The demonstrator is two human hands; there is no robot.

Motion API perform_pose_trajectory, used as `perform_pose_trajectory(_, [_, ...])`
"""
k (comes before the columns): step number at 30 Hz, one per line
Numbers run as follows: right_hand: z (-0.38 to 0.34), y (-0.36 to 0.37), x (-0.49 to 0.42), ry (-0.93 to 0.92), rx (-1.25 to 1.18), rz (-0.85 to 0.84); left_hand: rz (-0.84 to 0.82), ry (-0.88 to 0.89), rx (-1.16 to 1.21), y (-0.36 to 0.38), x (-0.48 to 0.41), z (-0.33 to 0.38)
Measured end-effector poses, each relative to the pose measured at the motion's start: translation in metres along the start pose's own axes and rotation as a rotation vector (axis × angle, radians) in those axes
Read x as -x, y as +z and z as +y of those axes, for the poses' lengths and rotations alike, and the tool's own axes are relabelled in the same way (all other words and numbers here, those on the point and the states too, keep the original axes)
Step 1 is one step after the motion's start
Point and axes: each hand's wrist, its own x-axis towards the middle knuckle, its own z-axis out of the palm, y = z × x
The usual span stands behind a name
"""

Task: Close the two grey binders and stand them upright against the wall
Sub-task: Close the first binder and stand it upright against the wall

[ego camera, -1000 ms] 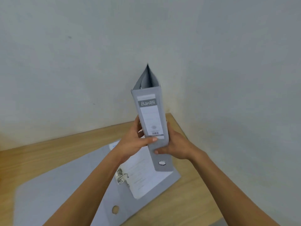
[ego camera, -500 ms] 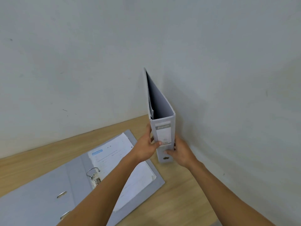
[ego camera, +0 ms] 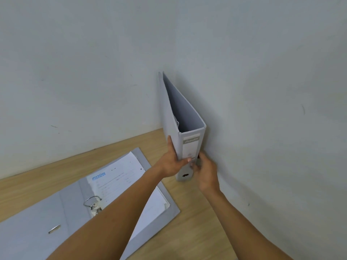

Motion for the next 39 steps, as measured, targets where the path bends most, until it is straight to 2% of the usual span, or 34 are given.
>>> perform_pose_trajectory(6, [-0.010, 0.001, -0.012, -0.006, 0.007, 0.209, -0.027, -0.023, -0.024, 0.004, -0.019, 0.014])
perform_pose_trajectory(15, [-0.005, -0.002, -0.003, 0.035, -0.015, 0.216, -0.055, 0.015, -0.084, 0.007, -0.021, 0.012])
perform_pose_trajectory(26, [-0.013, 0.004, 0.002, 0.073, -0.022, 0.219, 0.108, 0.007, -0.043, 0.035, -0.022, 0.015])
perform_pose_trajectory(33, [-0.015, -0.008, 0.004, 0.090, 0.004, 0.170, 0.089, -0.043, -0.053, 0.028, -0.025, 0.019])
perform_pose_trajectory(39, [-0.010, -0.016, 0.011, 0.179, 0.009, 0.142, 0.060, -0.061, -0.091, 0.013, -0.009, 0.010])
